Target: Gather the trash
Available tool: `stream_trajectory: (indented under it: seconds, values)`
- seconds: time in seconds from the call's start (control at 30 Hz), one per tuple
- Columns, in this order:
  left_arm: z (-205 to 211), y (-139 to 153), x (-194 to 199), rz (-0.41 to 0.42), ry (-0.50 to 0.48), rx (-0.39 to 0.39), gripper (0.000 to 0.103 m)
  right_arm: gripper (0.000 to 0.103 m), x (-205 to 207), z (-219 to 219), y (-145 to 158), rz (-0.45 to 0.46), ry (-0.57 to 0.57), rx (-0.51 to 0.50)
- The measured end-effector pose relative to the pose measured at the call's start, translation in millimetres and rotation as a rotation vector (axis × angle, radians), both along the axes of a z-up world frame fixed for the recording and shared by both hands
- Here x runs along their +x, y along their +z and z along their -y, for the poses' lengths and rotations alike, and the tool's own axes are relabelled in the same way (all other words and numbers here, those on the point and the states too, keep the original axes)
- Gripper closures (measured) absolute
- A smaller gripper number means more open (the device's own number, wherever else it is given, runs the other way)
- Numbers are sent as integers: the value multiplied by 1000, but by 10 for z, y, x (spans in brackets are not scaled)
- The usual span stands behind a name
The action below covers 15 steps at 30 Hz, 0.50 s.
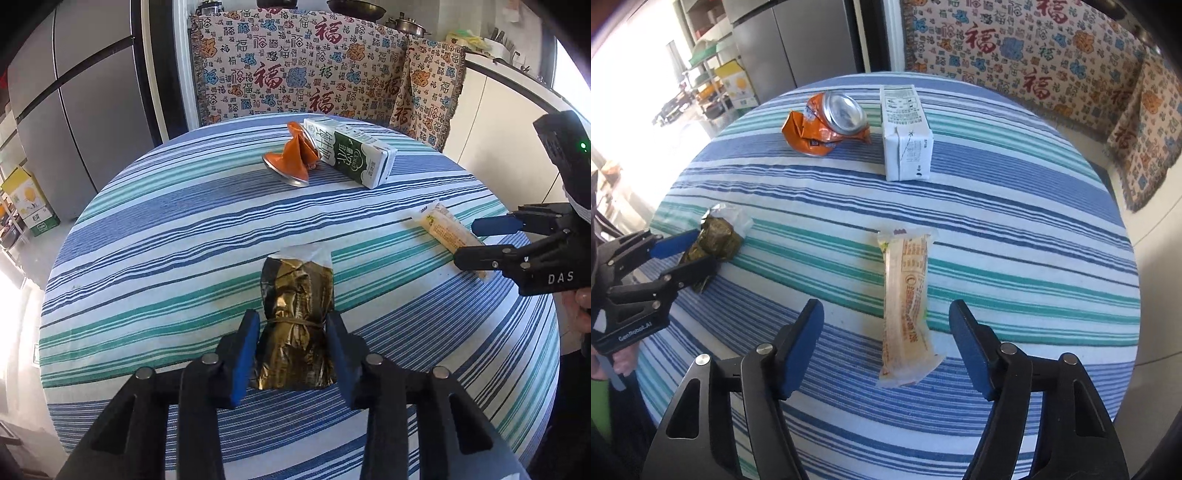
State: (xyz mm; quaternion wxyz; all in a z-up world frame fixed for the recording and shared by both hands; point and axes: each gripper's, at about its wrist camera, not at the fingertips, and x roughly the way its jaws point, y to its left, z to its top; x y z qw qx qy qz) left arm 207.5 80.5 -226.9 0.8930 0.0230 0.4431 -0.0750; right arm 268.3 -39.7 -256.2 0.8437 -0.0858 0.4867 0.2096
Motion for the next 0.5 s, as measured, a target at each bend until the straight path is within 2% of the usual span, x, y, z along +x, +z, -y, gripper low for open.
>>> stream_trajectory:
  seconds: [0.03,0.07,0.1,0.17,0.33,0.5]
  values:
    - [1,7,1,-1,0,-4,71,52,32,8,-13,-12,-2,-5]
    - [-2,14,0,0,1,-13,73,73,49,20,-27,-26,-5,-2]
    - [-6,23,-2,2,1,-23,73,83,47,50,-23,-29,-15,8]
    - [-2,40,-6,10,0,-31,74,86,-8,121,17,-22,-27,44]
    - [76,79,-27,29,-16,-72,75,87,-219,349,128,-14,-65,150]
    - [335,131,-61,33,-60,-91,75,87,-477,656,196,-12,-91,226]
